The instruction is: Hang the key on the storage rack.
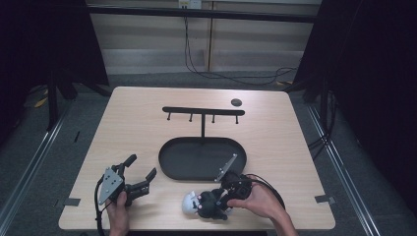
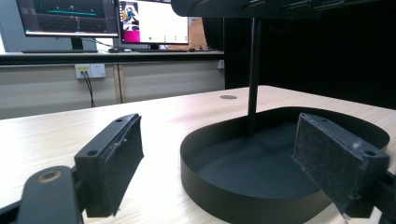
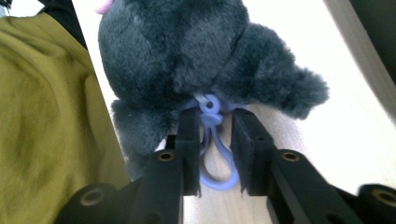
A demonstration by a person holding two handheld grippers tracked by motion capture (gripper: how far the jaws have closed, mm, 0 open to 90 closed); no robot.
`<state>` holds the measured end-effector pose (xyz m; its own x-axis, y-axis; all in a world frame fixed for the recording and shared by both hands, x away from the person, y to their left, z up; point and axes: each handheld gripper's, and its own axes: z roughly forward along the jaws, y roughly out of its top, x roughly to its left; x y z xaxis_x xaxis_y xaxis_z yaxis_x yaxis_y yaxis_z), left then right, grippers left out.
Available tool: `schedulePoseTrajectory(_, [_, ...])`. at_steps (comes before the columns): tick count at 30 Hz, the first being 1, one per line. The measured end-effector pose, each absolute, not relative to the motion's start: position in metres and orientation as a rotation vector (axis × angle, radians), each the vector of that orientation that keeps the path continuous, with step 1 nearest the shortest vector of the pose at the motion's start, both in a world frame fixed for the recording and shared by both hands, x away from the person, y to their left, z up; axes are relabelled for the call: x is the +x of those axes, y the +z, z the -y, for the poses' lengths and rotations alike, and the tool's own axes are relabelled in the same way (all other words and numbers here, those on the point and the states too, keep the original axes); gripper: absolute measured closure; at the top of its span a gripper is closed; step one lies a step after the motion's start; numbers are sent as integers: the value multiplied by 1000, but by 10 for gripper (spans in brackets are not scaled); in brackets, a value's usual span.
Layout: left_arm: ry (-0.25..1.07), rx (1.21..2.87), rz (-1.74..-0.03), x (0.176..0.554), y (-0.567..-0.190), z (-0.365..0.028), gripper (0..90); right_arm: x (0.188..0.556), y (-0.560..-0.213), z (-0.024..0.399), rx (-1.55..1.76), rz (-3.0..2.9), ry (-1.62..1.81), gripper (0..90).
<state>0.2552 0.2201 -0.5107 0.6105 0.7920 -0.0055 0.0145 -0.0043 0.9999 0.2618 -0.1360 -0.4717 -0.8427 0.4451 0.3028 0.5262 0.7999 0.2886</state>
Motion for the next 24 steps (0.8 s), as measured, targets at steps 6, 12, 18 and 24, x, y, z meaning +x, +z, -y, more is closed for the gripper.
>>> schedulePoseTrajectory(6, [705, 1460, -724, 255, -511, -220, 156, 265, -472, 133, -785, 2760, -473, 866])
schedulePoseTrajectory(12, [706, 1462, -723, 255, -511, -220, 155, 265, -471, 128, -774, 2775, -425, 862])
schedulePoseTrajectory(18, [706, 1463, -722, 255, -511, -220, 156, 267, -472, 129, -788, 2744, -429, 872])
schedulePoseTrajectory(24, [704, 1460, -722, 255, -511, -220, 155, 268, -472, 131, -769, 2741, -454, 873])
